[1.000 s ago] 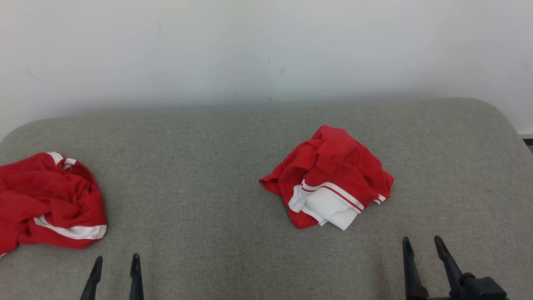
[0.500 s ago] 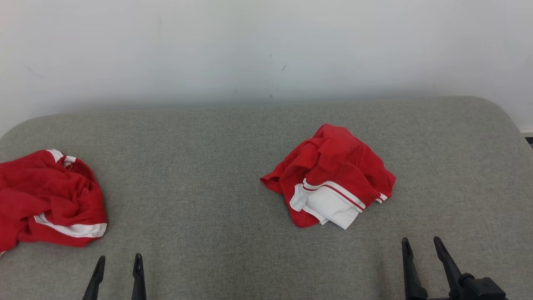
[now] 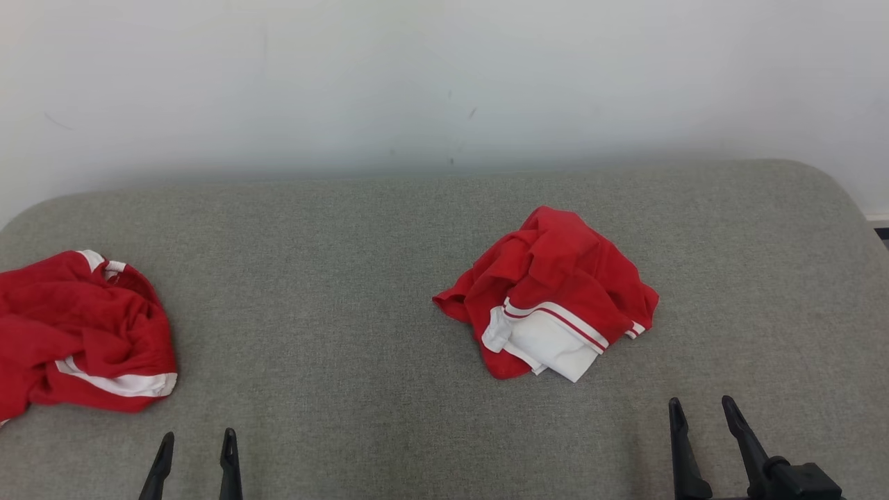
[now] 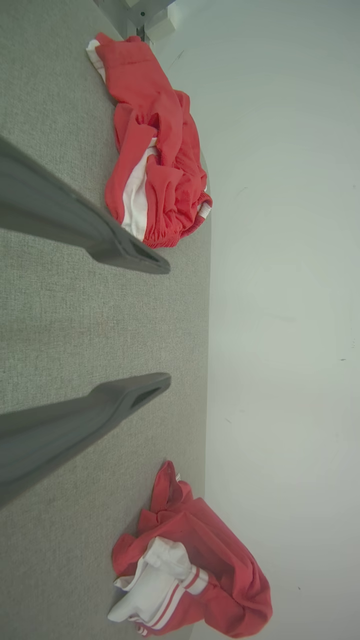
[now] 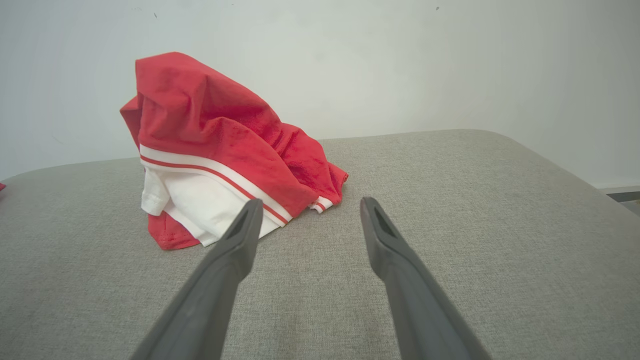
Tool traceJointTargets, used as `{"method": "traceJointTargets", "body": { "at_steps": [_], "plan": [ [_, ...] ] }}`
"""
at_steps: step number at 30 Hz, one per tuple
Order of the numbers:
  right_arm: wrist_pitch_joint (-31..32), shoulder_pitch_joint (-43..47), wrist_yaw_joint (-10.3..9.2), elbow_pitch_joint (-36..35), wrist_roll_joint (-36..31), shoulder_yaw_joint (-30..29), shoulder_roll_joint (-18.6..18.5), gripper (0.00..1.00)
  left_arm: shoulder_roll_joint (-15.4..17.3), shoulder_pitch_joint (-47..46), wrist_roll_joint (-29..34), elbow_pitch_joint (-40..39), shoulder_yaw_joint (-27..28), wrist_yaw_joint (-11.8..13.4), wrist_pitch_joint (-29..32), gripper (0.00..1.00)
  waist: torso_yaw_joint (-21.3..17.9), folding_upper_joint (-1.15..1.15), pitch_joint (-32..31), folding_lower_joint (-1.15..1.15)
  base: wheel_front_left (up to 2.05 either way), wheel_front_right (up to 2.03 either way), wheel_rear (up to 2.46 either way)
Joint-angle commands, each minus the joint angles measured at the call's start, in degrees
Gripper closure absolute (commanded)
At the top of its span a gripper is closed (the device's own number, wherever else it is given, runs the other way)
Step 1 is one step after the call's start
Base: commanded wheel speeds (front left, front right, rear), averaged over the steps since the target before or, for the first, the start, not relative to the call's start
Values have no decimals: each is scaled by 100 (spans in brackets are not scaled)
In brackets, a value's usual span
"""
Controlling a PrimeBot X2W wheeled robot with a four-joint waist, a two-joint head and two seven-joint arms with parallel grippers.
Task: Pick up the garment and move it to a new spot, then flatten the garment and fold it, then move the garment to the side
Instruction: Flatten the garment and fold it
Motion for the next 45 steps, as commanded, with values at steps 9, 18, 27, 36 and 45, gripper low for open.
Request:
{"method": "traceJointTargets", "body": {
  "at_steps": [9, 18, 27, 36, 45],
  "plan": [
    [2, 81, 20, 4, 2, 28, -3, 0, -11, 77, -15, -37, 27, 5, -24, 0, -9, 0, -36, 0, 0, 0, 0],
    [2, 75, 20, 26, 18, 57, -3, 0, -11, 81, -60, -41, 18, 6, -24, 0, 21, 0, -46, 0, 0, 0, 0],
    [0, -432, 20, 698, 0, 283, -3, 0, -11, -76, -193, -50, -183, 20, -24, 0, 277, 0, 69, 0, 0, 0, 0],
    [1, -1709, 20, 1993, -249, 170, -4, 0, -8, -484, -289, 87, -571, 21, -24, 0, 856, 0, 501, 0, 0, 0, 0],
    [2, -2577, 20, 3365, -543, -128, -2, 0, -6, -819, -357, 199, -738, 12, -24, 0, 1252, 0, 788, 0, 0, 0, 0]
  ]
}}
